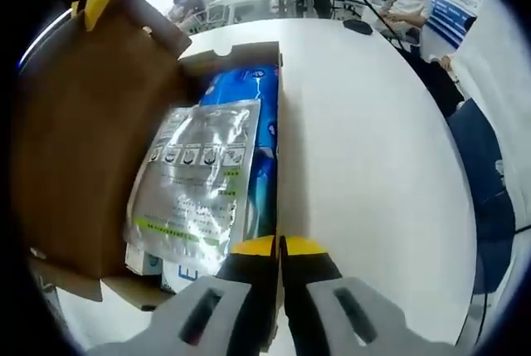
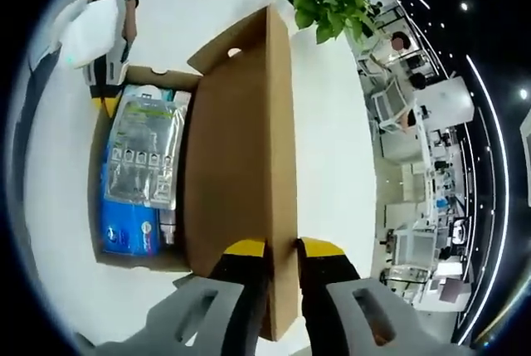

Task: Operate the shoe box by opening the lid, removing the specified soft item, and placing it in the target area until the item is outside and the box remains undamaged.

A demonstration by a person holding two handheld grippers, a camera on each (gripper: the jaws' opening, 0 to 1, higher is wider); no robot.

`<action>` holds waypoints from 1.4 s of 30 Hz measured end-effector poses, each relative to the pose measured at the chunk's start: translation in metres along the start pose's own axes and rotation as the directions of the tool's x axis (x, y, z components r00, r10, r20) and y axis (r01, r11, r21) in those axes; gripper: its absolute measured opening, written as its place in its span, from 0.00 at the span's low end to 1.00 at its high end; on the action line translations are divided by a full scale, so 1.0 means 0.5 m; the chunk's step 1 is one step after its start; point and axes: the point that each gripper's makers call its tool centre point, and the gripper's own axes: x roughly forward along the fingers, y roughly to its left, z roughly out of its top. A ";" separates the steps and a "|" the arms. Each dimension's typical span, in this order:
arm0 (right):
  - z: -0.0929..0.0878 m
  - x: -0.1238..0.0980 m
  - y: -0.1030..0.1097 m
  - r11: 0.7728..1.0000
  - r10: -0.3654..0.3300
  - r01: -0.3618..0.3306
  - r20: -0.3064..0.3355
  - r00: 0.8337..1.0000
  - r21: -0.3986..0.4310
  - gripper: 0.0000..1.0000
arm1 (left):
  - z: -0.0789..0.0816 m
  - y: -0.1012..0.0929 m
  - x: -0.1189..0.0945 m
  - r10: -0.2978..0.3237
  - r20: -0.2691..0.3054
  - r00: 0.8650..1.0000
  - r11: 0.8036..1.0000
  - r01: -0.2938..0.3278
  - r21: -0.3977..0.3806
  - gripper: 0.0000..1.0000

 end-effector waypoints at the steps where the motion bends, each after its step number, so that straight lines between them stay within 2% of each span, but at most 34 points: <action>1: -0.002 0.003 -0.003 1.000 0.003 -0.003 -0.001 1.000 -0.001 0.11 | 0.000 0.000 0.000 0.000 0.001 1.000 1.000 0.000 -0.001 0.01; 17: -0.011 0.053 -0.036 0.997 0.064 -0.064 0.005 0.998 0.034 0.09 | -0.001 0.000 -0.001 0.002 -0.004 1.000 1.000 -0.002 -0.011 0.01; 22: -0.011 0.059 -0.043 0.997 0.075 -0.075 -0.011 0.997 0.010 0.08 | -0.001 -0.001 -0.001 -0.001 -0.006 1.000 1.000 0.001 -0.014 0.01; 32: -0.012 0.061 -0.039 0.996 0.090 -0.090 0.004 0.996 0.029 0.07 | -0.001 0.000 -0.001 -0.002 -0.009 1.000 1.000 0.001 -0.023 0.01; 42: -0.013 0.100 -0.046 0.991 0.113 -0.114 0.020 0.993 0.068 0.06 | -0.001 0.000 0.000 -0.007 -0.013 1.000 1.000 0.007 -0.025 0.01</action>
